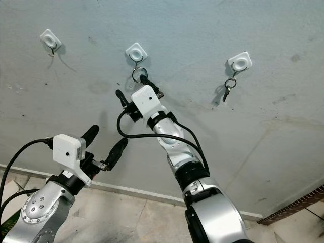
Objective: Hang keys on a hook
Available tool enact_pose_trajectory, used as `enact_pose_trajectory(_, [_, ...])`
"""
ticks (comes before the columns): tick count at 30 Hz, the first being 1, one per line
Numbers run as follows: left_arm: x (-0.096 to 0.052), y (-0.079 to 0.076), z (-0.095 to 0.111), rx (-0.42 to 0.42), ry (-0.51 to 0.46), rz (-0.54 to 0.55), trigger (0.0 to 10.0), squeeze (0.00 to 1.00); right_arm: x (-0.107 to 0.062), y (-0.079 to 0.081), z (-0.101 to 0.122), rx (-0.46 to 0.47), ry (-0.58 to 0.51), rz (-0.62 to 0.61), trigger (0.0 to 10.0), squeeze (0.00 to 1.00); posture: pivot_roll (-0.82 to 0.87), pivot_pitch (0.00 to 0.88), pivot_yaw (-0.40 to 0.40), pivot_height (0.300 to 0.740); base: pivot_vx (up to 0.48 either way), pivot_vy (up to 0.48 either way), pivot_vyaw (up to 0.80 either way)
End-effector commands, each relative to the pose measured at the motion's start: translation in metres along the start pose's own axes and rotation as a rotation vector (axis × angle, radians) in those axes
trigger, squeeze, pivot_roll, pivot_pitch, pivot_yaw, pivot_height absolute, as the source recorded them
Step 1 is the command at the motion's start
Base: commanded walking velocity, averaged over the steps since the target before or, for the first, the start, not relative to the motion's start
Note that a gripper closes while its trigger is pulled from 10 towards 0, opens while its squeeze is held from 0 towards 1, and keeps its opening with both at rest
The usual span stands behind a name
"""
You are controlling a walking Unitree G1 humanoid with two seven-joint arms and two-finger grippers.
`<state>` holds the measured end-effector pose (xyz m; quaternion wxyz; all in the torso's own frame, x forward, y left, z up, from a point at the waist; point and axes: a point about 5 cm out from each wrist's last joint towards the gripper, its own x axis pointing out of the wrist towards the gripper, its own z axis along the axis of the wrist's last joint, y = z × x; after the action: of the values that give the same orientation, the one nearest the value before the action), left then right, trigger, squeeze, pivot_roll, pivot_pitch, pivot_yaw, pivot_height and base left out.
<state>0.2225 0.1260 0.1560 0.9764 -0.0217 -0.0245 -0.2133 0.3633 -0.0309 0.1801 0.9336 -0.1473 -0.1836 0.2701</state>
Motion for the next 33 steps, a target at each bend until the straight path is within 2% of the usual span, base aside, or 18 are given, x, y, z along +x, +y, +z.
enact_pose_trajectory(1, [0.0, 0.001, 0.0, -0.001, 0.001, 0.01, 10.0, 0.0, -0.004, -0.005, -0.004, -0.002, 0.02, -0.039, 10.0, 0.99, 0.17, 0.054, -0.016, 0.74, 0.0, 0.0, 0.0])
enact_pose_trajectory(2, [0.0, 0.001, 0.0, -0.002, 0.001, 0.01, 10.0, 0.0, -0.004, -0.006, -0.004, -0.004, 0.02, -0.04, 10.0, 1.0, 0.17, 0.054, -0.016, 0.74, 0.0, 0.0, 0.0])
enact_pose_trajectory(4, [0.0, 0.0, -0.001, -0.003, 0.002, 0.007, 10.0, 0.0, -0.005, -0.005, -0.004, -0.006, 0.016, -0.043, 10.0, 0.87, 0.16, 0.056, -0.016, 0.74, 0.0, 0.0, 0.0])
enact_pose_trajectory(5, [0.0, 0.0, -0.001, -0.003, 0.002, 0.007, 10.0, 0.0, -0.005, -0.005, -0.004, -0.007, 0.014, -0.043, 10.0, 0.84, 0.16, 0.056, -0.016, 0.74, 0.0, 0.0, 0.0])
enact_pose_trajectory(6, [0.0, 0.0, -0.001, -0.003, 0.001, 0.008, 10.0, 0.0, -0.005, -0.006, -0.003, -0.008, 0.009, -0.046, 10.0, 0.84, 0.16, 0.056, -0.016, 0.74, 0.0, 0.0, 0.0])
enact_pose_trajectory(7, [0.0, 0.0, 0.0, -0.003, 0.0, 0.009, 10.0, 0.0, -0.005, -0.007, -0.002, -0.004, -0.002, -0.051, 10.0, 0.93, 0.16, 0.057, -0.017, 0.74, 0.0, 0.0, 0.0])
enact_pose_trajectory(8, [0.0, 0.0, 0.0, -0.003, 0.0, 0.009, 10.0, 0.0, -0.005, -0.007, -0.002, -0.004, -0.002, -0.051, 10.0, 0.93, 0.16, 0.057, -0.017, 0.74, 0.0, 0.0, 0.0])
enact_pose_trajectory(9, [0.0, 0.0, 0.0, -0.003, -0.001, 0.009, 10.0, 0.0, -0.006, -0.007, 0.0, 0.003, -0.011, -0.052, 10.0, 1.0, 0.16, 0.057, -0.017, 0.74, 0.0, 0.0, 0.0])
enact_pose_trajectory(24, [0.001, -0.002, -0.002, -0.012, 0.003, 0.006, 10.0, 0.0, -0.014, -0.006, 0.006, 0.062, -0.053, -0.015, 10.0, 1.0, 0.16, 0.058, -0.018, 0.74, 0.0, 0.0, 0.0])
enact_pose_trajectory(33, [0.001, -0.003, -0.003, -0.015, 0.004, 0.005, 10.0, 0.0, -0.038, -0.011, -0.005, 0.053, -0.017, -0.029, 10.0, 1.0, 0.15, 0.063, -0.017, 0.74, 0.0, 0.0, 0.0])
